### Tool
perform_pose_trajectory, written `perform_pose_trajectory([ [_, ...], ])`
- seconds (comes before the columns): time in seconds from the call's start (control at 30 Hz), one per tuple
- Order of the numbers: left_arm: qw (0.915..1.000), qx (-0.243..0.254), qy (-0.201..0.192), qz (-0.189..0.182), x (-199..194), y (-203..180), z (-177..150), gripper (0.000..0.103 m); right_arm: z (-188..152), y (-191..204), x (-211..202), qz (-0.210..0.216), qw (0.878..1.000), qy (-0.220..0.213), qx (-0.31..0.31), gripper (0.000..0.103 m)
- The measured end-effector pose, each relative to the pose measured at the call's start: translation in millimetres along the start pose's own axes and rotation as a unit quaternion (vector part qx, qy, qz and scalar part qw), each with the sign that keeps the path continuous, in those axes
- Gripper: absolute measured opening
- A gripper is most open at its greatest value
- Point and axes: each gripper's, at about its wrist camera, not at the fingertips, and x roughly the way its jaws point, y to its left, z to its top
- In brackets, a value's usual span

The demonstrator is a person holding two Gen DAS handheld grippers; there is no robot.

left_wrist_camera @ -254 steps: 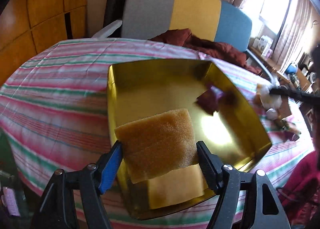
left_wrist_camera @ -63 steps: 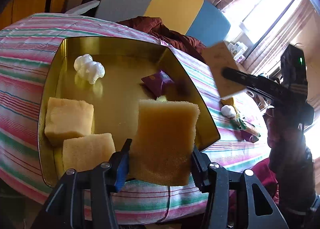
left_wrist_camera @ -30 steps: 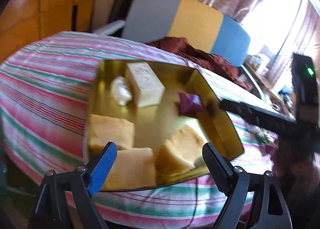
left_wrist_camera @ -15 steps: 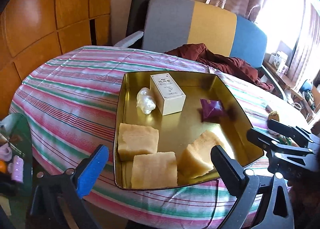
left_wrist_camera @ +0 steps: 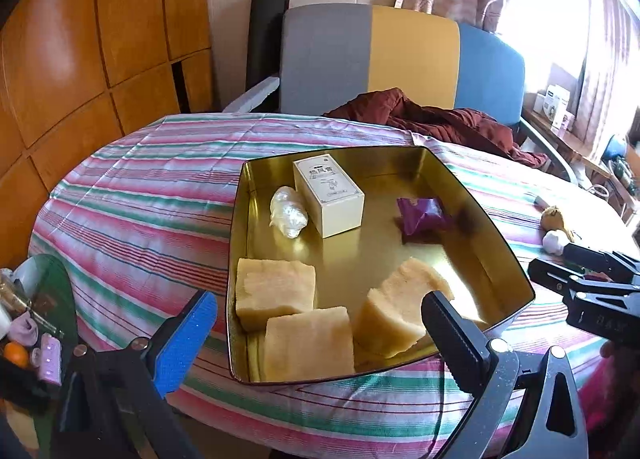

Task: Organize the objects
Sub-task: 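Withdraw both open tools from the tray, then move both tools to the remaining items, left grasping a clear plastic bag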

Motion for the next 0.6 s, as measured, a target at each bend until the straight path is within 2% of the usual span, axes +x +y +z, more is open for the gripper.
perform_pose_trajectory([
  [0.1, 0.9999, 0.009, -0.008, 0.001, -1, -4, 0, 0.103, -3, -15, -1, -0.007, 1.0, 0.004, 0.016, 0.08],
  [0.4, 0.9981, -0.006, 0.015, -0.06, 7, -6, 4, 0.103, -10, -83, -12, -0.05, 0.996, 0.006, 0.076, 0.08],
  [0.5, 0.9974, -0.004, 0.02, -0.069, 10, -10, 5, 0.103, -13, -118, -21, -0.071, 0.991, 0.007, 0.113, 0.08],
  [0.6, 0.9944, -0.016, 0.029, -0.1, 12, -13, 7, 0.103, -16, -159, -34, -0.1, 0.981, 0.004, 0.164, 0.08],
])
